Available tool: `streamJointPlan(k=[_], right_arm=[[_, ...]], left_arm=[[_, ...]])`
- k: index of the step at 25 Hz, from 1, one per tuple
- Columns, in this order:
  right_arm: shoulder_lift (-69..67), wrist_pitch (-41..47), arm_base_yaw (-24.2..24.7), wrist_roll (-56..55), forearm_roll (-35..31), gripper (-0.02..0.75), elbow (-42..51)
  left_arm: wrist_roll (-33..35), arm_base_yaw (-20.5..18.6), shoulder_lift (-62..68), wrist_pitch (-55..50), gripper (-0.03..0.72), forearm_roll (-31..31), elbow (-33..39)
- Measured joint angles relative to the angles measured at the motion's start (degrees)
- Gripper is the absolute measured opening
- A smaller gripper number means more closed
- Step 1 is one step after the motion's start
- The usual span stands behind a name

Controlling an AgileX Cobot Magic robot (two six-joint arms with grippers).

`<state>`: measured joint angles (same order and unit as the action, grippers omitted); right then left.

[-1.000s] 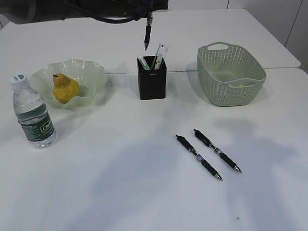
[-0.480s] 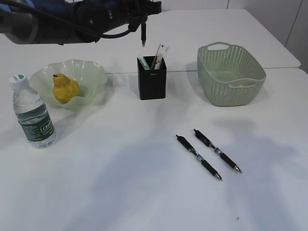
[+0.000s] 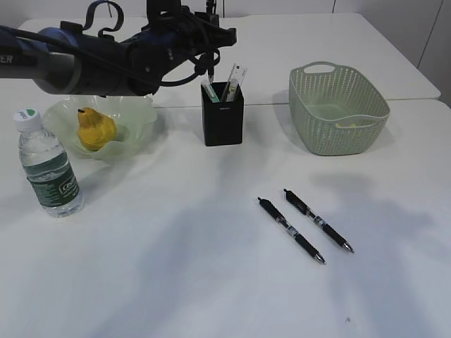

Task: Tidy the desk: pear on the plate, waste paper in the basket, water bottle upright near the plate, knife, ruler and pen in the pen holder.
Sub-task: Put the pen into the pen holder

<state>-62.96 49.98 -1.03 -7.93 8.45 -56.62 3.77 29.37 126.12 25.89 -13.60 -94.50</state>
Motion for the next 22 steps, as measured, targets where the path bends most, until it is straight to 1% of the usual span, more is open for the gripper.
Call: streamJointPlan(k=[16,22], right_arm=[[0.0,-0.2,0.0,0.0,-1.3,0.314,0.0],[0.0,-0.3,0.0,0.0,-1.3,0.314,0.0]], left_arm=[[0.0,0.0,3.4,5.2,0.089,0.1,0.0],[0.0,0.0,5.2,5.4,0.089,0.1,0.0]])
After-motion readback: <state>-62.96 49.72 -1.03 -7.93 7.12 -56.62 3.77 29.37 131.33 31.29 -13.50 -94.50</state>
